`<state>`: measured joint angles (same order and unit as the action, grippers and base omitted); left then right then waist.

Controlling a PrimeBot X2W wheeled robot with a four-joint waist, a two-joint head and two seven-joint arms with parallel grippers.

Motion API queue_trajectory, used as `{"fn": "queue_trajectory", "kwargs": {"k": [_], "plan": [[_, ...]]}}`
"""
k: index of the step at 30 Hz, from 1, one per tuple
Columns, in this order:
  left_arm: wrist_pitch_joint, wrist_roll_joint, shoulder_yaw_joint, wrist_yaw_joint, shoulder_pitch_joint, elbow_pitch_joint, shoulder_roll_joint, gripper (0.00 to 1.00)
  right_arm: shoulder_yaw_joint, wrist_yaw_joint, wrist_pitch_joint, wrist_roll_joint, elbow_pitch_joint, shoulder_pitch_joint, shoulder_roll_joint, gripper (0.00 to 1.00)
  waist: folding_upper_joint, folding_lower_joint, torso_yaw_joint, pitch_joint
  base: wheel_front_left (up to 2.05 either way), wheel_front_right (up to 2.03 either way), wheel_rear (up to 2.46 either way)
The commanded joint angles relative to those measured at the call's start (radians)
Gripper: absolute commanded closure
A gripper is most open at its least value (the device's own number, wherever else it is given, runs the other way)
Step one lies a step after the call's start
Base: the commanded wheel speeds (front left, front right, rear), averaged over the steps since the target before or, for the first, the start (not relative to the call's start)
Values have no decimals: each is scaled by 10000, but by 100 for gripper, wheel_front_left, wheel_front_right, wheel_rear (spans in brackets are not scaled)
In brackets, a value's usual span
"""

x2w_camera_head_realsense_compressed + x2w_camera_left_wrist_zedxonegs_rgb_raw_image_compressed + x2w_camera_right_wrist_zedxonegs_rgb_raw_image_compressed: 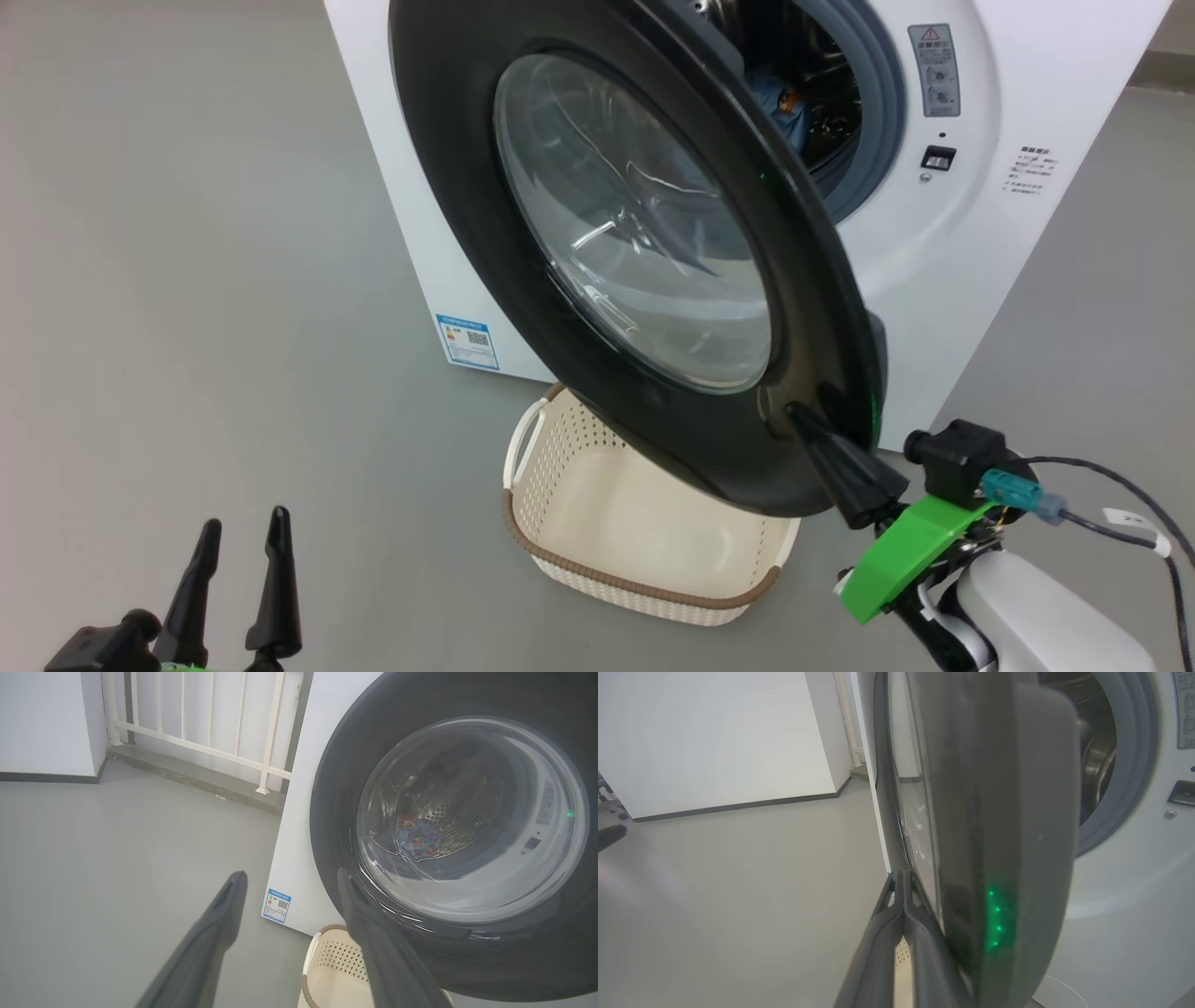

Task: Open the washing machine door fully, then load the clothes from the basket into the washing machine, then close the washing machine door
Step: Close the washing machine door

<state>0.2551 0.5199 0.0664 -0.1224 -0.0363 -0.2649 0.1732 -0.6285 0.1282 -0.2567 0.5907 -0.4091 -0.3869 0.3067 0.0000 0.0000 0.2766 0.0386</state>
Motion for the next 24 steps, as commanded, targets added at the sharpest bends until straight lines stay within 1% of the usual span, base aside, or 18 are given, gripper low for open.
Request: {"fn": "queue_trajectory", "kwargs": {"k": [1, 15, 24], "plan": [[66, 103, -307, 6, -318, 219, 260, 0, 149, 25, -51, 44, 66, -291, 190, 100, 0, 0, 74, 108, 0, 0, 0], [66, 201, -257, -18, -796, 442, 399, 0, 1362, 25, -51, -197, -289, -1031, 621, 100, 0, 0, 203, 1184, 0, 0, 0], [66, 208, -241, -34, -1179, 635, 443, 0, 2414, 25, -51, -335, -462, -1888, 935, 100, 0, 0, 306, 2097, 0, 0, 0]]}}
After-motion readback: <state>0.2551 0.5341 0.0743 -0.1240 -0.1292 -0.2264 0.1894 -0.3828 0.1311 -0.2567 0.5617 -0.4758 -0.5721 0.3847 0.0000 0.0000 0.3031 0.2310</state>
